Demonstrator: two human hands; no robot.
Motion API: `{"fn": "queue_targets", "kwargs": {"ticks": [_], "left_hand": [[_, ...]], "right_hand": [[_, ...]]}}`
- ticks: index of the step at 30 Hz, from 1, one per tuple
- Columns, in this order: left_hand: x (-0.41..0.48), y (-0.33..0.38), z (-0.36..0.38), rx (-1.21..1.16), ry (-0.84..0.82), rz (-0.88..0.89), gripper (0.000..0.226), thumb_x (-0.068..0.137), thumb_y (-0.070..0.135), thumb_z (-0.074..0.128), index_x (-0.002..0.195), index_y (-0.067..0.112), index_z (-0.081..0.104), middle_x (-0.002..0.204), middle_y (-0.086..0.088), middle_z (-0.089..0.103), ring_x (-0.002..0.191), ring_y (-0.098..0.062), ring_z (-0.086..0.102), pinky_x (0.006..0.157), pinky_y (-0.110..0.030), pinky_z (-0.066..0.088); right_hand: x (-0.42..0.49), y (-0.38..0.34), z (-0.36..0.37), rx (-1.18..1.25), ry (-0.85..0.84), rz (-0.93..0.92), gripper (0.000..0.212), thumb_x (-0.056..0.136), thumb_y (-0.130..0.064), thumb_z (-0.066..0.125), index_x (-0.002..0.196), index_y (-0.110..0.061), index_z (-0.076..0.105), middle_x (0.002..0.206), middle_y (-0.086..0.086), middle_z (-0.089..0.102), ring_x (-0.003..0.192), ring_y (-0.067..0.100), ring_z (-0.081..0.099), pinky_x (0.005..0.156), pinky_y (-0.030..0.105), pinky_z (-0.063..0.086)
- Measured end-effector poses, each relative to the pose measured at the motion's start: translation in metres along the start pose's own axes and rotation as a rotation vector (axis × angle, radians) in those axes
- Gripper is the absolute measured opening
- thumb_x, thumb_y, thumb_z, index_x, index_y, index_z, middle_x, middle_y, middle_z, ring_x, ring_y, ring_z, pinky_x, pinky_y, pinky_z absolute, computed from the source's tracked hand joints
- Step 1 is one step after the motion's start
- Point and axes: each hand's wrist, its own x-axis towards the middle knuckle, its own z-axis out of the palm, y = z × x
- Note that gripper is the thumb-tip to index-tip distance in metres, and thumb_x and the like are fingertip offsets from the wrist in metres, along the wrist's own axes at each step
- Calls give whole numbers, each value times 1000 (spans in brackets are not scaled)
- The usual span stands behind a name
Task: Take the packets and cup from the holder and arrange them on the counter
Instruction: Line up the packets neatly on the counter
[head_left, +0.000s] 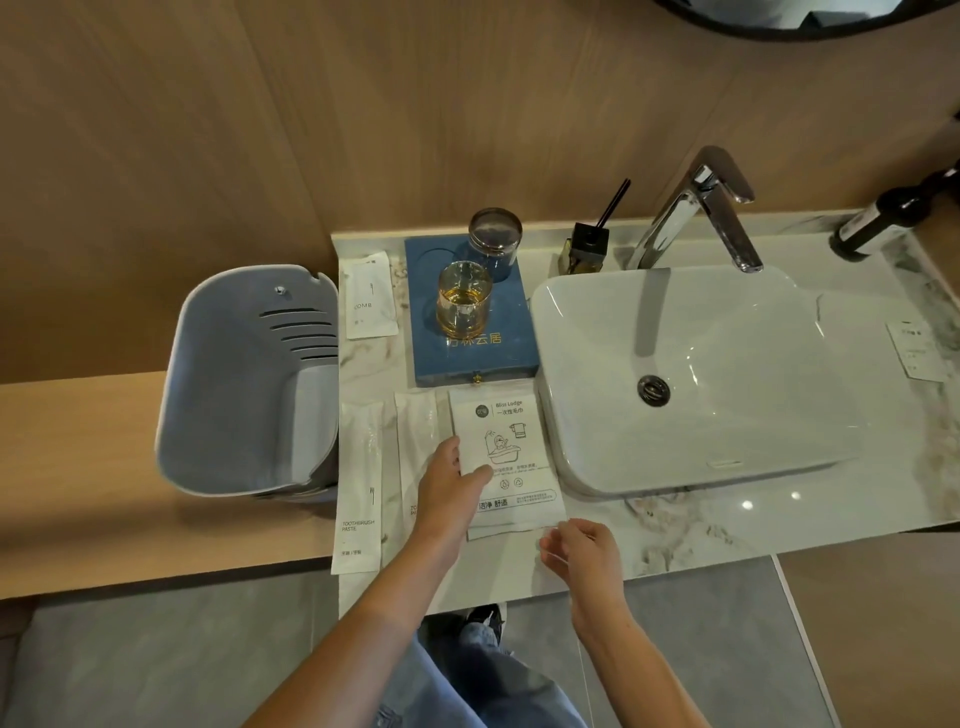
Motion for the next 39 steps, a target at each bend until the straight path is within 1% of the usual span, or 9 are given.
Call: {"fn": "queue_targets", "kwargs": {"ticks": [5,11,16,19,22,25,29,33,39], "left_hand": [[3,-1,5,-17,31,-36,63,94,12,65,152,19,42,144,4,52,134,-17,51,105,-30,40],[6,1,7,-60,46,-38,59,94,11,64,149,18,45,148,-2,55,127,-18,55,97,-28,42],[-3,4,-7,41,42,25,42,95,10,61,136,19,54,126,12,59,116,-7,58,89,-17,46],[-3,-9,-45,425,136,252,50,95,11,60,144,14,51,153,-2,47,145,-20,41,119,-34,34],[-1,-41,-93,994,187,523,67,89,5,67,152,12,44,165,-7,35,155,-26,29,123,-34,22],[-1,-69,-128,1253,108,561,79,94,16,64,162,17,24,173,-3,12,160,-24,10,127,-40,17],[1,-80,-136,1281,12,454,78,105,35,46,164,21,-3,172,3,-18,158,-20,-16,128,-36,20],[6,-81,-127,1271,46,461,84,101,43,52,164,20,1,173,-1,-15,158,-24,-12,118,-32,9],[6,-81,-129,1262,44,447,85,102,39,52,164,18,-1,172,-3,-17,159,-24,-12,126,-37,19]], "right_hand": [[-1,4,2,21,-39,2,35,93,2,58,127,-2,56,114,31,67,92,26,68,95,40,57],[4,-7,8,-99,-55,-45,45,85,-12,60,129,-2,62,113,15,74,104,22,71,100,39,55],[-10,-9,0,-313,90,-87,42,95,-5,53,137,-9,55,114,8,64,103,23,62,98,45,54],[-33,-2,19,-666,-35,-397,41,91,-5,54,130,-18,60,120,0,61,107,15,61,98,39,53],[-42,11,58,-1086,-295,-813,56,90,-13,63,143,-25,48,146,-3,42,130,16,50,105,33,51],[-42,12,98,-1337,-365,-1043,72,89,-19,72,152,-26,38,166,8,24,149,28,33,115,39,43],[-39,6,132,-1509,-418,-983,87,92,-22,71,160,-32,19,171,9,-2,157,38,6,122,47,27],[-31,10,137,-1582,-414,-951,90,91,-26,73,161,-30,15,171,12,-4,157,39,2,122,48,25],[-25,19,137,-1579,-413,-960,87,90,-23,74,160,-20,23,170,19,-1,157,38,2,124,46,20]]}}
